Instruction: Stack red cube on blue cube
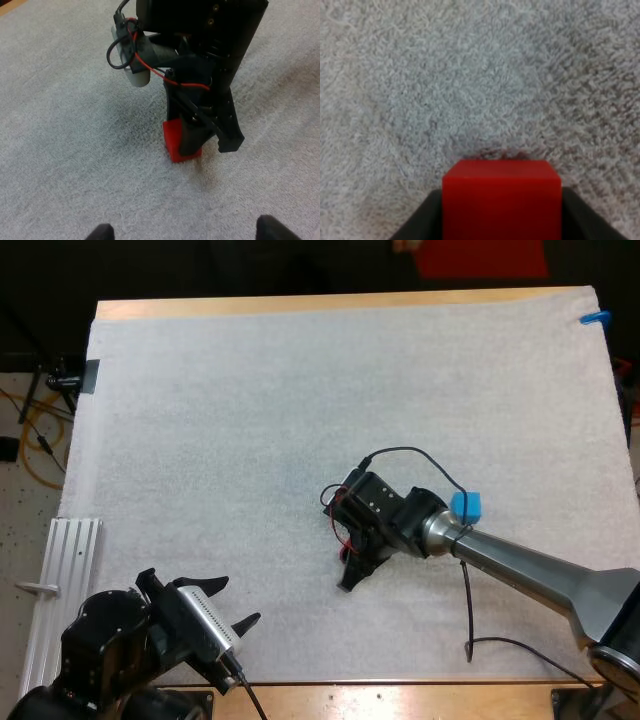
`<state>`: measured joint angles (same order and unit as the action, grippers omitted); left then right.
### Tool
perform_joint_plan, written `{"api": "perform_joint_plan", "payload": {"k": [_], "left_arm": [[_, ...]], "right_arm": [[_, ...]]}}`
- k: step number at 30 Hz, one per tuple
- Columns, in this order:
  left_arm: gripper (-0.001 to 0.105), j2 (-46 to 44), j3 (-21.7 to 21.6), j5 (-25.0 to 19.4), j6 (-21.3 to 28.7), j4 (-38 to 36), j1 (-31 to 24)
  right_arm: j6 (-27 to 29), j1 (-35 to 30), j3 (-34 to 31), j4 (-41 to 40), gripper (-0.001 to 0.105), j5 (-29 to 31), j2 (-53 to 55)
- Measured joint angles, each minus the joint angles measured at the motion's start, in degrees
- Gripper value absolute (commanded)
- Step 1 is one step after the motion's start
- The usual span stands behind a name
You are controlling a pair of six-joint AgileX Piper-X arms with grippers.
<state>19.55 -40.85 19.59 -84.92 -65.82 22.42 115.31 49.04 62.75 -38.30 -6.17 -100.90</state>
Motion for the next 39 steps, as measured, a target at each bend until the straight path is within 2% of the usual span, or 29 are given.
{"api": "perform_joint_plan", "payload": {"k": [3,10,15,22,27,36,39], "left_arm": [[0.055,0.0,0.0,0.0,0.0,0.0,0.0],[0.055,0.0,0.0,0.0,0.0,0.0,0.0],[0.055,0.0,0.0,0.0,0.0,0.0,0.0],[0.055,0.0,0.0,0.0,0.0,0.0,0.0],[0.055,0.0,0.0,0.4,0.0,0.35,0.0],[0.055,0.0,0.0,1.54,0.0,1.46,0.0],[0.055,0.0,0.0,1.54,0.0,1.58,0.0]], "right_arm": [[0.0,0.0,0.76,-1.89,0.012,0.0,0.0],[0.0,0.0,4.71,-6.87,0.012,0.67,1.42],[0.0,0.0,8.6,-9.83,0.012,3.97,5.26],[-0.95,-0.42,9.93,-12.13,0.012,7.33,9.61],[-4.57,-4.18,9.93,-14.74,0.012,8.37,10.7],[-7.39,-13.23,9.93,-17.87,0.012,11.04,10.91],[-10.76,-16.77,9.93,-18.57,0.012,11.7,10.91]]}}
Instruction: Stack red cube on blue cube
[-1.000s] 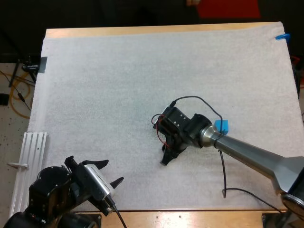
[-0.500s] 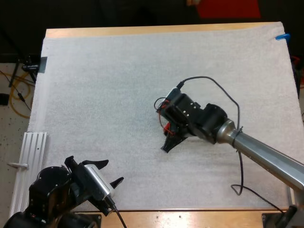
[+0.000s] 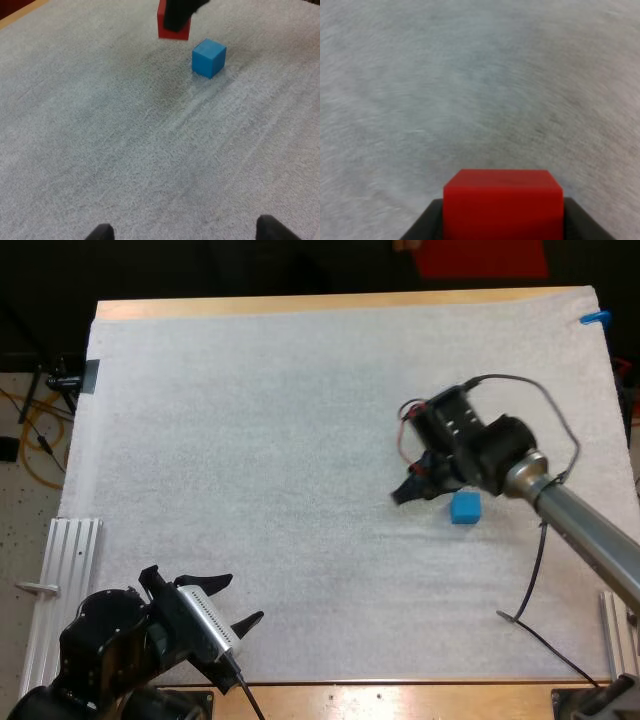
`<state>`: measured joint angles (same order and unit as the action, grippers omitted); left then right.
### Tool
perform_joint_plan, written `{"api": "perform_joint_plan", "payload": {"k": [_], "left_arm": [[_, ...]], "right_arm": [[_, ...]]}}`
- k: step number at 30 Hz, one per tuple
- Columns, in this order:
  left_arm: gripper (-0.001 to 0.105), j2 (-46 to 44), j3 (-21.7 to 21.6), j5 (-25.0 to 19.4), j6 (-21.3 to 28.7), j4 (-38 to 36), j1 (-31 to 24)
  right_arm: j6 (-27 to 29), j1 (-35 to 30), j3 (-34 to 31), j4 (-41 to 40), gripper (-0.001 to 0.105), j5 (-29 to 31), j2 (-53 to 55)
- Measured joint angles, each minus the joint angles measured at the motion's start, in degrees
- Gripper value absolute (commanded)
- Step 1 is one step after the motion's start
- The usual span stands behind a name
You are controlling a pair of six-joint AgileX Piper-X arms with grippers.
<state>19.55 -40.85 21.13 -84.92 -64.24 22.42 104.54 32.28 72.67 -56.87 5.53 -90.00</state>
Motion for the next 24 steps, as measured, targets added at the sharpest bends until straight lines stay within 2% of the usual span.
{"api": "perform_joint_plan", "payload": {"k": [6,19,24], "left_arm": [[0.055,0.0,0.0,0.09,0.0,0.0,0.0],[0.055,0.0,0.0,0.09,0.0,0.0,0.0],[0.055,0.0,0.0,0.09,0.0,0.0,0.0]], "right_arm": [[-3.09,-4.53,-0.74,-2.28,0.012,1.53,0.0],[-9.62,-4.72,-7.94,1.2,0.012,3.28,0.0],[-14.32,-4.72,-9.7,3.27,0.012,3.28,0.0]]}}
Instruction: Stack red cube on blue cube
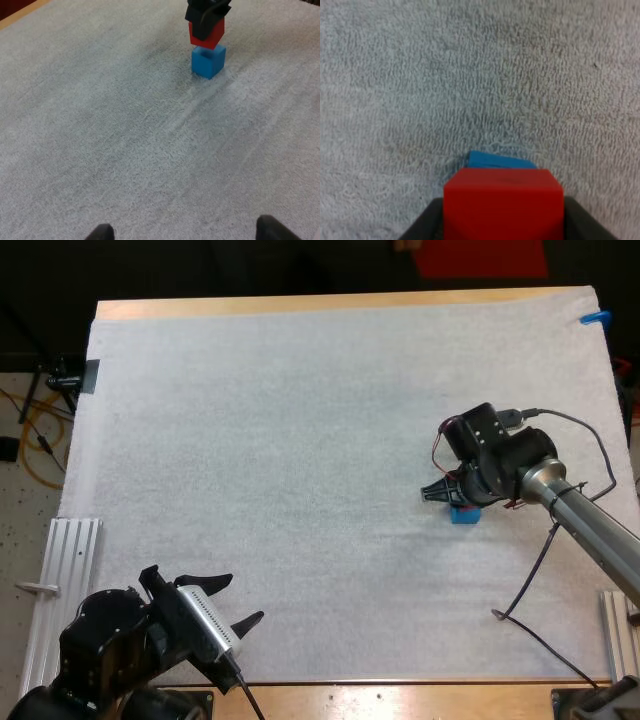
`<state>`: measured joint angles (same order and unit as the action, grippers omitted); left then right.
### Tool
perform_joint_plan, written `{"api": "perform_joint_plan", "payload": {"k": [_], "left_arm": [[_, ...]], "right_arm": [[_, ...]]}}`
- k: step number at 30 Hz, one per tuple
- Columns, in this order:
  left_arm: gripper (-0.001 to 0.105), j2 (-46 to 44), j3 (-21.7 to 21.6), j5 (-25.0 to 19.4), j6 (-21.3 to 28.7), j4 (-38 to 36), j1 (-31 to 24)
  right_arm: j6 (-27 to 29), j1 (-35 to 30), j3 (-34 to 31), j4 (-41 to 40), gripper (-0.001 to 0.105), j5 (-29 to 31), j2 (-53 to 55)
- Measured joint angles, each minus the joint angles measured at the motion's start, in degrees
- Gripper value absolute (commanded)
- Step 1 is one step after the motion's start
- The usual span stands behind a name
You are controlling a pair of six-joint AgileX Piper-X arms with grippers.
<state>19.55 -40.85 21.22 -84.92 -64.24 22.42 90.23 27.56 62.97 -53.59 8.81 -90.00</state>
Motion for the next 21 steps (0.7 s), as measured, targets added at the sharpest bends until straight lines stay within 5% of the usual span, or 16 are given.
{"api": "perform_joint_plan", "payload": {"k": [21], "left_arm": [[0.055,0.0,0.0,0.0,0.0,0.0,0.0]], "right_arm": [[-5.36,0.0,-1.63,2.18,0.012,-0.39,0.0]]}}
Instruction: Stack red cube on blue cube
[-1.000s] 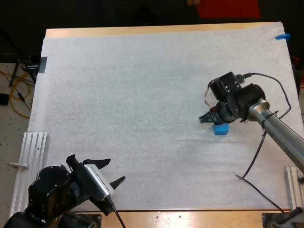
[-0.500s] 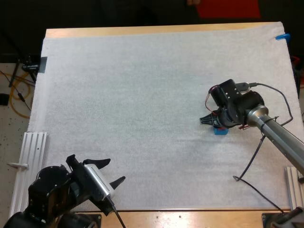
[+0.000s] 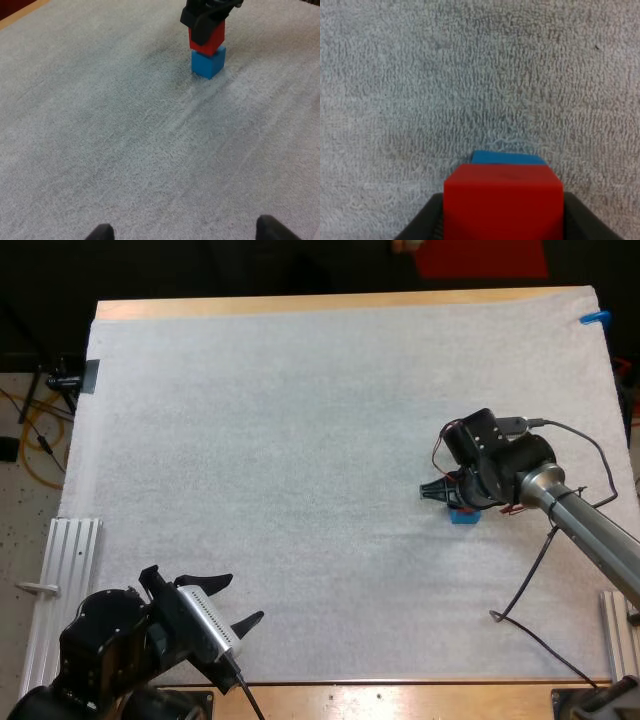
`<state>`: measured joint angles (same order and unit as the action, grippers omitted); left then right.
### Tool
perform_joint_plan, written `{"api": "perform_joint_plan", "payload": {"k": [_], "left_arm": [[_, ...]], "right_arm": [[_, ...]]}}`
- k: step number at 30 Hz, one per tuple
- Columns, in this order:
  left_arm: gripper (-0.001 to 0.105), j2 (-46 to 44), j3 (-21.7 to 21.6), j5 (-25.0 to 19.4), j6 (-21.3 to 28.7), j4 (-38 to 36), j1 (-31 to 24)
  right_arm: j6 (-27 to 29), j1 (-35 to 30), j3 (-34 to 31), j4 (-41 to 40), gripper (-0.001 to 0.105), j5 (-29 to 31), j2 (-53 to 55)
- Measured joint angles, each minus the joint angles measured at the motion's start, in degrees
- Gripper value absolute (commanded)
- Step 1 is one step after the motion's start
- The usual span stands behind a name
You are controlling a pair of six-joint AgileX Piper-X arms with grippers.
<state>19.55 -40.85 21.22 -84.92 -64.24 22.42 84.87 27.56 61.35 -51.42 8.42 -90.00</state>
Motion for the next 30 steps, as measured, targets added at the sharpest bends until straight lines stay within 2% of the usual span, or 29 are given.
{"api": "perform_joint_plan", "payload": {"k": [4,5,7,9,12,30], "left_arm": [[0.055,0.0,0.0,0.0,0.0,0.0,0.0],[0.055,0.0,0.0,0.0,0.0,0.0,0.0],[0.055,0.0,0.0,0.0,0.0,0.0,0.0],[0.055,0.0,0.0,0.0,0.0,0.0,0.0],[0.055,0.0,0.0,0.0,0.0,0.0,0.0],[0.055,0.0,0.0,0.0,0.0,0.0,0.0]], "right_arm": [[0.01,0.0,0.0,0.02,0.012,0.0,0.0],[0.01,0.0,0.0,0.02,0.015,0.0,0.0],[0.01,0.0,0.0,0.02,0.024,0.0,0.0],[0.01,0.0,0.0,0.02,0.04,0.0,0.0],[0.01,0.0,0.0,0.02,0.05,0.0,0.0],[1.05,0.0,0.0,0.08,0.051,1.25,1.65]]}}
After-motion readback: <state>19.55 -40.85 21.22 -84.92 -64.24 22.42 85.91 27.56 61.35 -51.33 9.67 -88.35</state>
